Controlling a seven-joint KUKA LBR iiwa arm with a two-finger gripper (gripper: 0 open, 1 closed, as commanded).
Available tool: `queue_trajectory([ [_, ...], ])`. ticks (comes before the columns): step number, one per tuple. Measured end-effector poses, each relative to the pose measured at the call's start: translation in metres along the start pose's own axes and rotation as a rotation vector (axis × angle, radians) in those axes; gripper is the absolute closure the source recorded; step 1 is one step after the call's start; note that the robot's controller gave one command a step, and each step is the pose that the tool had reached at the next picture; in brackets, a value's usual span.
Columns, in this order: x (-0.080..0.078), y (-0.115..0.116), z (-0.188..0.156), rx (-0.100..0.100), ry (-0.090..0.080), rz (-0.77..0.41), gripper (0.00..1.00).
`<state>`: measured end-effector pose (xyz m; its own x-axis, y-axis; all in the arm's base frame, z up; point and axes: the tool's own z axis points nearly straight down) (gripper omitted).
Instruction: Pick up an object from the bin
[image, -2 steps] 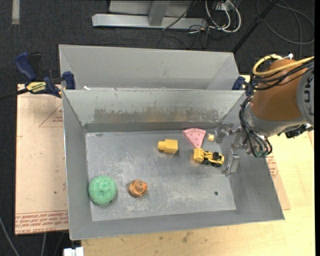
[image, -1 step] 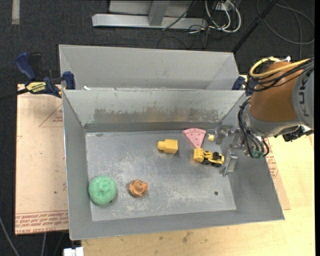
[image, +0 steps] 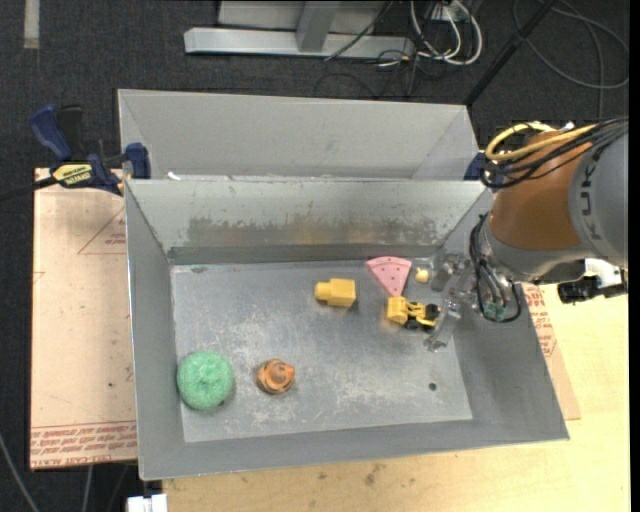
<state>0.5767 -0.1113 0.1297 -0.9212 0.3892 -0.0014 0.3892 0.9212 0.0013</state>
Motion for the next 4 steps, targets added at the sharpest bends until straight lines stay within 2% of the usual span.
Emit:
queue_trajectory([
  [1,0.002,0.002,0.06,0.0,0.0,-0.079,0.0],
  [2,0.013,0.001,0.06,0.001,0.002,0.209,1.0],
  [4,0.014,0.001,0.057,0.002,0.005,0.209,1.0],
])
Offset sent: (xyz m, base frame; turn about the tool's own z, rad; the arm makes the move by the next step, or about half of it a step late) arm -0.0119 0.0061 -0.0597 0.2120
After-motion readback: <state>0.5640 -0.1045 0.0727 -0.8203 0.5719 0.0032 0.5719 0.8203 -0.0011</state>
